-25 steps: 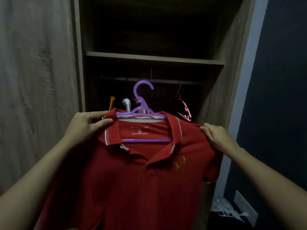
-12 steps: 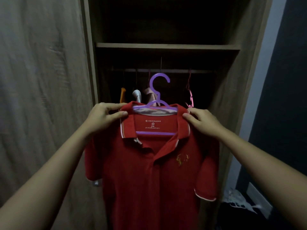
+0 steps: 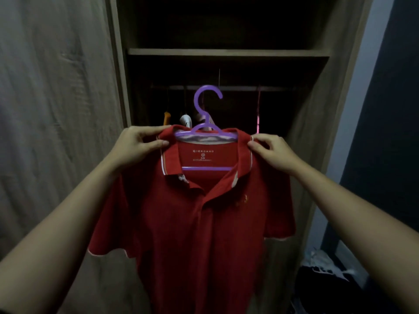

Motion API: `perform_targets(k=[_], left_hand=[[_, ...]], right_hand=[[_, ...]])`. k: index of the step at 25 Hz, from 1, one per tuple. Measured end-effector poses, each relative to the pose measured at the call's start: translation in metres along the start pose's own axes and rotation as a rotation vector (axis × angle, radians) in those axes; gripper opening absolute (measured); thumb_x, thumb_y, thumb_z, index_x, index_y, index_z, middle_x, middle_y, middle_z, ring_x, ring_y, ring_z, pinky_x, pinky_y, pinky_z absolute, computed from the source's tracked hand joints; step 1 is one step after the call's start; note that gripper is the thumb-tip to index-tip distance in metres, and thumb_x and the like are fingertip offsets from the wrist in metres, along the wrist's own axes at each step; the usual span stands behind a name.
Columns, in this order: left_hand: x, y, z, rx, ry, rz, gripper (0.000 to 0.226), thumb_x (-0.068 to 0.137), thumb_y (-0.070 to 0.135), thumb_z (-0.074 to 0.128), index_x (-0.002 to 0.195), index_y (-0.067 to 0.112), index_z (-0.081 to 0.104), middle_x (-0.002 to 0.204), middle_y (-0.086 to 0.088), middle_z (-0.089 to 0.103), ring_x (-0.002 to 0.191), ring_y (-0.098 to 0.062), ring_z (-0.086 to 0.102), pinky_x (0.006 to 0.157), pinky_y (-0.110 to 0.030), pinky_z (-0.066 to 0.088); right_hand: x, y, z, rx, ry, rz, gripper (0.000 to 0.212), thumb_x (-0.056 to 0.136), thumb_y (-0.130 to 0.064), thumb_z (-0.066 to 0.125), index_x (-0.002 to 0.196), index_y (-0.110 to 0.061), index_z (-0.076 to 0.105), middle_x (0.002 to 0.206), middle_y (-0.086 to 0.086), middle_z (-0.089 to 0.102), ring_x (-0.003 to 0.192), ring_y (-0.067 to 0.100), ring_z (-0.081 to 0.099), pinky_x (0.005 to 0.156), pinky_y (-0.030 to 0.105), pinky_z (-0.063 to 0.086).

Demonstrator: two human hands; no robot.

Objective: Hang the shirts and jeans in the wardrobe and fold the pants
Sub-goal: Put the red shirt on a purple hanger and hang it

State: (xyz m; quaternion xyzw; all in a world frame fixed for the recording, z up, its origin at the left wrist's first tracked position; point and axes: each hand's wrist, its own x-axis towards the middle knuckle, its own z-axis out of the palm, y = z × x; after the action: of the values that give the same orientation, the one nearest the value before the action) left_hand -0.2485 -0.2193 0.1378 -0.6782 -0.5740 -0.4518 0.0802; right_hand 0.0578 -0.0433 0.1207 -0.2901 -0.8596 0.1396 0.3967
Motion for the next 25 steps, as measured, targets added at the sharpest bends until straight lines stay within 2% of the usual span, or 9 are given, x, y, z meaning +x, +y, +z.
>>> perform_targets(k=[2,5,7,9,12,14,17,21,25], left_hand=[[0.002,0.004,0.0,0.162,-0.034,0.049,0.043,0.079,0.045,0.064,0.114,0.066,0.049,0.098,0.036,0.064,0.098,0.014,0.058,0.092,-0.023,0.046],[0.004,-0.001,-0.002,0.218,-0.074,0.093,0.048,0.084,0.043,0.061,0.127,0.057,0.045,0.117,0.02,0.06,0.11,-0.003,0.057,0.094,-0.013,0.04],[-0.002,-0.015,-0.005,0.209,-0.053,-0.033,0.059,0.083,0.032,0.07,0.135,0.042,0.043,0.131,0.018,0.049,0.121,-0.002,0.048,0.099,-0.007,0.032],[-0.021,-0.039,-0.004,0.065,-0.008,-0.239,0.063,0.077,0.032,0.075,0.131,0.041,0.044,0.136,0.008,0.051,0.123,-0.008,0.049,0.105,-0.023,0.036],[-0.063,-0.069,0.013,-0.193,-0.077,-0.464,0.063,0.07,0.034,0.081,0.124,0.031,0.05,0.126,0.003,0.06,0.113,-0.014,0.058,0.099,-0.035,0.045],[-0.078,-0.084,0.024,-0.07,-0.003,-0.523,0.04,0.076,0.029,0.076,0.111,0.021,0.057,0.109,-0.002,0.065,0.098,-0.015,0.06,0.087,-0.031,0.046],[-0.081,-0.093,0.022,0.146,0.299,-0.538,0.018,0.086,0.018,0.066,0.099,0.005,0.069,0.097,-0.016,0.07,0.084,-0.018,0.06,0.074,-0.025,0.04],[-0.077,-0.103,0.017,0.294,0.191,-0.582,0.024,0.089,0.011,0.058,0.111,0.006,0.067,0.107,-0.014,0.07,0.097,-0.028,0.065,0.082,-0.029,0.043],[-0.041,-0.063,0.0,-0.15,0.283,-0.421,0.033,0.093,0.016,0.048,0.124,0.02,0.058,0.12,-0.002,0.063,0.115,-0.019,0.058,0.099,-0.032,0.042]], right_hand=[[0.003,-0.003,0.004,-0.004,0.076,0.019,0.036,0.078,-0.062,0.047,0.107,-0.043,0.059,0.105,-0.014,0.07,0.103,0.012,0.063,0.093,0.046,0.048],[0.008,-0.01,0.004,-0.054,0.139,0.033,0.03,0.085,-0.052,0.053,0.109,-0.037,0.063,0.107,-0.011,0.07,0.104,0.014,0.062,0.093,0.043,0.047],[0.01,-0.009,-0.002,-0.069,0.175,0.061,0.033,0.085,-0.052,0.055,0.11,-0.033,0.065,0.109,-0.009,0.069,0.105,0.014,0.062,0.093,0.039,0.047],[0.011,-0.006,-0.011,-0.054,0.236,0.119,0.038,0.082,-0.056,0.058,0.11,-0.031,0.067,0.11,-0.008,0.069,0.105,0.013,0.061,0.089,0.031,0.046],[0.013,-0.011,-0.025,-0.063,0.319,0.172,0.042,0.076,-0.06,0.063,0.106,-0.031,0.069,0.107,-0.007,0.07,0.103,0.013,0.062,0.082,0.027,0.042],[0.014,-0.014,-0.029,-0.114,0.345,0.149,0.043,0.074,-0.061,0.064,0.105,-0.031,0.069,0.108,-0.005,0.071,0.105,0.015,0.062,0.083,0.028,0.042],[0.014,-0.014,-0.031,-0.179,0.367,0.133,0.045,0.073,-0.062,0.064,0.105,-0.032,0.07,0.109,-0.004,0.071,0.107,0.017,0.062,0.084,0.03,0.044],[0.013,-0.013,-0.028,-0.134,0.369,0.163,0.042,0.072,-0.061,0.066,0.102,-0.032,0.071,0.107,-0.005,0.071,0.106,0.015,0.062,0.081,0.027,0.041],[0.008,-0.013,-0.018,-0.083,0.319,0.152,0.038,0.072,-0.059,0.067,0.098,-0.032,0.072,0.102,-0.007,0.072,0.101,0.012,0.064,0.077,0.024,0.041]])
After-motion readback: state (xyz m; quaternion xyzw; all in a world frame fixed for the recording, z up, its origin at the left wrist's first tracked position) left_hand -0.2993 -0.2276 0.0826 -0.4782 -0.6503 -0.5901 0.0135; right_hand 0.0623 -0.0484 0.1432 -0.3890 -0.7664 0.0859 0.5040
